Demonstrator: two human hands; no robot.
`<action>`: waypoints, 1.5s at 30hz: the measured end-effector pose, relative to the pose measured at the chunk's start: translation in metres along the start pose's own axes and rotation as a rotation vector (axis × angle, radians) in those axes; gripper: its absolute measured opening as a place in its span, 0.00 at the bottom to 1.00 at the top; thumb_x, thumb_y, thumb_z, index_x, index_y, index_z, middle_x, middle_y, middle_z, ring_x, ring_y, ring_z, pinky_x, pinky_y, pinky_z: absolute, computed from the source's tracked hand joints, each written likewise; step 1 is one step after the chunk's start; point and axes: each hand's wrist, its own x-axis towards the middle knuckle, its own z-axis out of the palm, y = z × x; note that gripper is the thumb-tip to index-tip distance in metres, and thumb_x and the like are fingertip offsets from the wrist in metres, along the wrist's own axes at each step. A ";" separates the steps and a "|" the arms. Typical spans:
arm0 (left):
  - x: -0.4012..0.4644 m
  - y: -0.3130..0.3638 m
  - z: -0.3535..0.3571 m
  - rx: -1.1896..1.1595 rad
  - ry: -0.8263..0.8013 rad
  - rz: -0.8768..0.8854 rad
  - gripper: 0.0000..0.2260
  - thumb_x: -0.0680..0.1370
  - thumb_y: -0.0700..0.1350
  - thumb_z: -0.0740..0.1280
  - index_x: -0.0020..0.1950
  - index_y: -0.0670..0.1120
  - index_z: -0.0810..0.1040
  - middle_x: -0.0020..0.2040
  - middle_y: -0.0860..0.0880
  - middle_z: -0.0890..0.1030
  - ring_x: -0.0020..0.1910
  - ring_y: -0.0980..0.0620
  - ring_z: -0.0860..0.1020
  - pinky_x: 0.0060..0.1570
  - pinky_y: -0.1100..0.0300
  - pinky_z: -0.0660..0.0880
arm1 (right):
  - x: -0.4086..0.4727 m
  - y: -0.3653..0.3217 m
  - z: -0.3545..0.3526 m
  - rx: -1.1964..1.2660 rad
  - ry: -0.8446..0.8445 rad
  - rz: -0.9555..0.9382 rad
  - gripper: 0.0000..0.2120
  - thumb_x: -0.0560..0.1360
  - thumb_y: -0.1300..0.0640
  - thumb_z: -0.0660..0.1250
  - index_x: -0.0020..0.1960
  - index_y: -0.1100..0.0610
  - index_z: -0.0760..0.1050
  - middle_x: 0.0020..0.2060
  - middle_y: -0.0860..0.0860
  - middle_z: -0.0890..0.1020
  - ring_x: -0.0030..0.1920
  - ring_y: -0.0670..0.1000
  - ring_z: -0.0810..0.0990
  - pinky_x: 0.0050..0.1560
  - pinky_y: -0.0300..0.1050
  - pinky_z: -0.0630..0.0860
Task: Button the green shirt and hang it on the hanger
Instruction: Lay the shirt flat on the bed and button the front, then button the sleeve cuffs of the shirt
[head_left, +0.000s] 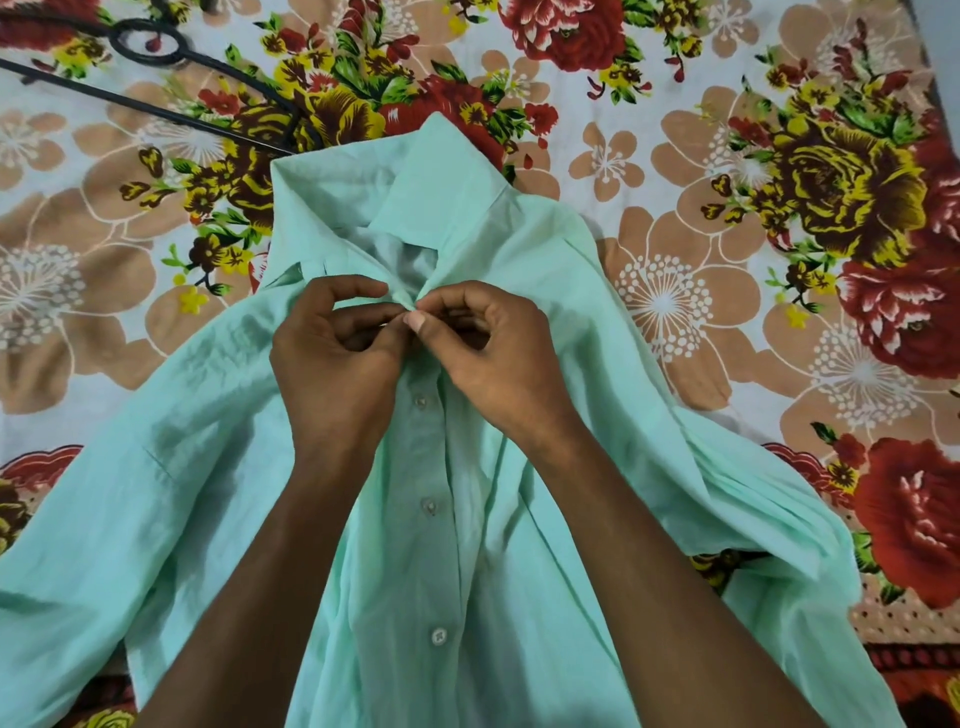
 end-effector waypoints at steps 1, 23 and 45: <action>-0.001 0.000 0.001 0.000 0.011 -0.002 0.13 0.71 0.36 0.76 0.54 0.45 0.80 0.41 0.48 0.88 0.42 0.49 0.88 0.51 0.47 0.85 | 0.000 0.000 0.000 0.001 0.005 0.007 0.03 0.76 0.60 0.76 0.49 0.58 0.85 0.43 0.47 0.88 0.46 0.43 0.87 0.54 0.38 0.82; -0.011 0.006 -0.010 -0.238 -0.041 -0.212 0.13 0.77 0.32 0.72 0.61 0.39 0.81 0.56 0.41 0.85 0.53 0.44 0.86 0.53 0.57 0.82 | -0.012 -0.011 0.008 -0.540 0.134 -0.091 0.12 0.75 0.64 0.72 0.57 0.55 0.78 0.53 0.50 0.81 0.57 0.51 0.78 0.57 0.46 0.76; -0.193 -0.032 -0.118 0.709 -0.155 0.298 0.19 0.80 0.40 0.66 0.72 0.44 0.76 0.70 0.45 0.78 0.72 0.46 0.74 0.72 0.56 0.69 | -0.225 -0.003 0.012 -0.776 -0.079 -0.288 0.17 0.81 0.65 0.64 0.70 0.61 0.77 0.70 0.57 0.78 0.75 0.58 0.71 0.76 0.54 0.69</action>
